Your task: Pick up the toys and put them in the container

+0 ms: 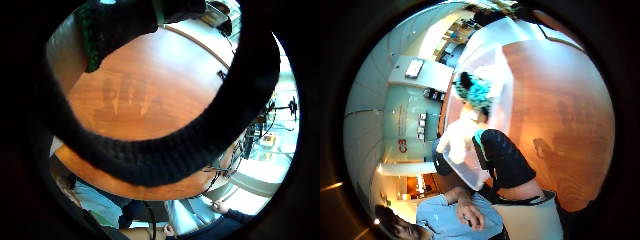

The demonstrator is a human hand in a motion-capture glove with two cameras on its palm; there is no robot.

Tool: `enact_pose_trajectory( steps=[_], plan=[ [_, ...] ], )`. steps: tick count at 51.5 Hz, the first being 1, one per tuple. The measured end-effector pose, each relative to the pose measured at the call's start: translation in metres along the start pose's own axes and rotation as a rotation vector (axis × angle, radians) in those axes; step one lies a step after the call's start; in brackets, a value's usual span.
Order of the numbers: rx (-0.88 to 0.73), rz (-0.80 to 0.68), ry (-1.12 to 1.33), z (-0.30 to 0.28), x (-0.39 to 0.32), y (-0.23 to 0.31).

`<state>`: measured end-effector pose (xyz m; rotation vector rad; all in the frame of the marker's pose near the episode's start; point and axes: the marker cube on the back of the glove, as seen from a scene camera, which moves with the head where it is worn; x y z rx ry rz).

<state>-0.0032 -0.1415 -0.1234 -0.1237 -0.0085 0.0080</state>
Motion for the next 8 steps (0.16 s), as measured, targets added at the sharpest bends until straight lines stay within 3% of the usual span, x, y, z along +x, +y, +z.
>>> enact_pose_trajectory(
  steps=[8],
  plan=[
    [-0.007, 0.062, 0.055, 0.017, 0.034, 0.009]
  ],
)
